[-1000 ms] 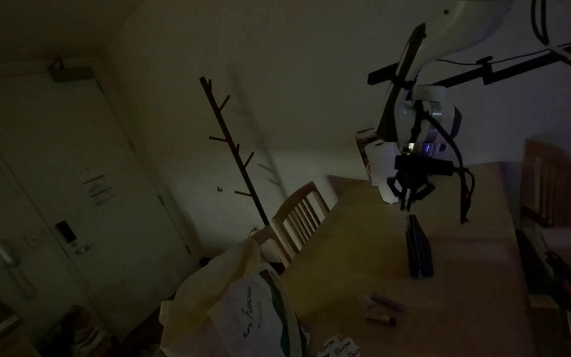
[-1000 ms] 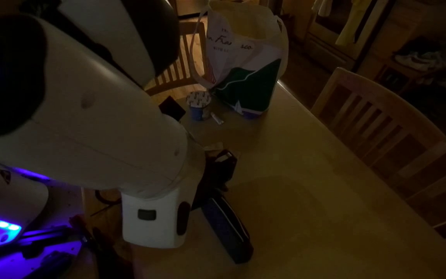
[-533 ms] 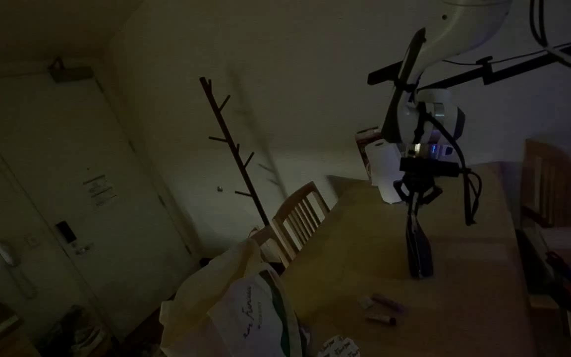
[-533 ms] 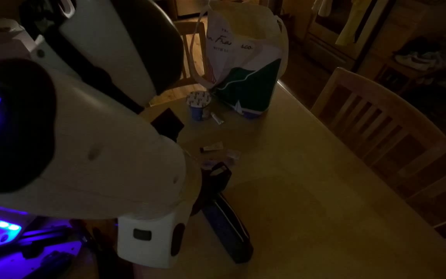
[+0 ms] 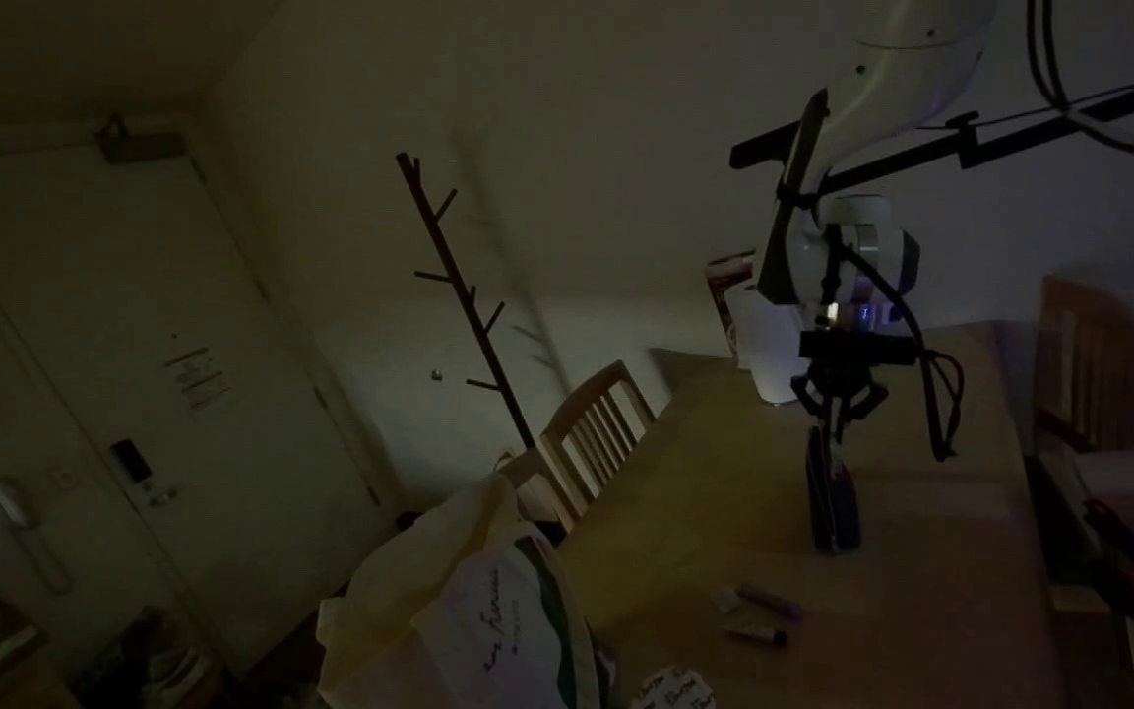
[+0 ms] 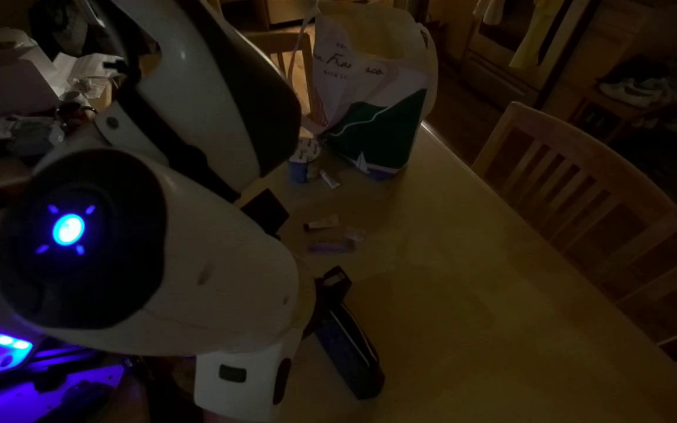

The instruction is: Pick up the pen and put it in the parse

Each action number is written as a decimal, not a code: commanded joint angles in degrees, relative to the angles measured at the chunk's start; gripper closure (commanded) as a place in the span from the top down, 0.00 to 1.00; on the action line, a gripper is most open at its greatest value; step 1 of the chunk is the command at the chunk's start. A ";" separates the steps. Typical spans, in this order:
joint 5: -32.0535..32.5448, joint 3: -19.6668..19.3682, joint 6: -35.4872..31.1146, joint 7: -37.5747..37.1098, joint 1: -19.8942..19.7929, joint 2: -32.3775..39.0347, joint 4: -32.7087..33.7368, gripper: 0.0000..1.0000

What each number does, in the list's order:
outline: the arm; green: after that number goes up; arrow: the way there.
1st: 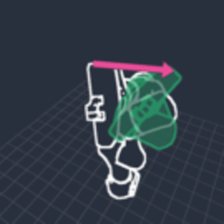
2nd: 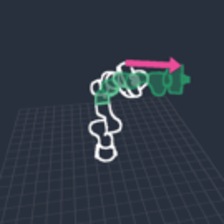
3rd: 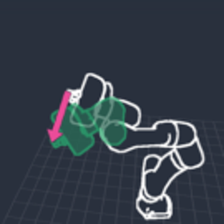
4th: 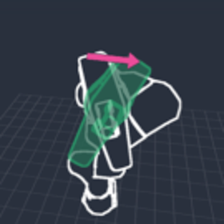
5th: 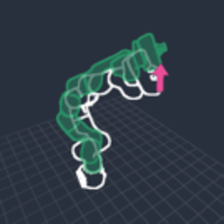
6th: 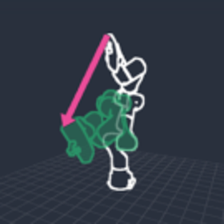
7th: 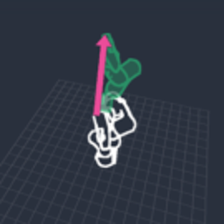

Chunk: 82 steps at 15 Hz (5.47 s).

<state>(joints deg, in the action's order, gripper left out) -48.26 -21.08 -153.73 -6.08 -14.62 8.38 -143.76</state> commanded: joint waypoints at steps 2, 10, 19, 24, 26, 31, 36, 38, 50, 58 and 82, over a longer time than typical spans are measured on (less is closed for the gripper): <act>-0.19 0.27 0.76 0.91 -0.24 2.53 1.78 0.03; -0.42 0.51 -1.17 2.73 -0.23 4.10 2.80 0.03; -2.01 1.35 -4.91 6.34 -0.48 4.63 3.49 0.03; -5.48 2.72 -8.89 10.49 -0.78 4.79 3.90 0.03; -6.72 2.98 -10.98 10.82 -0.57 5.02 3.95 0.03; -10.25 4.44 -19.61 10.85 -0.42 6.11 4.19 0.03; -12.50 6.75 -28.28 10.74 -0.84 7.28 4.77 0.03; -11.70 7.09 -31.12 10.04 -0.76 7.98 4.76 0.03; -9.52 7.98 -36.95 8.89 -1.11 10.39 4.60 0.03; -8.77 8.77 -38.03 8.94 -1.68 10.28 4.83 0.03; -7.45 26.20 -39.29 7.78 -18.14 10.96 7.69 0.03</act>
<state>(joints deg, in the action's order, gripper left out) -55.83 2.72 -191.19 2.06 -30.34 19.03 -135.96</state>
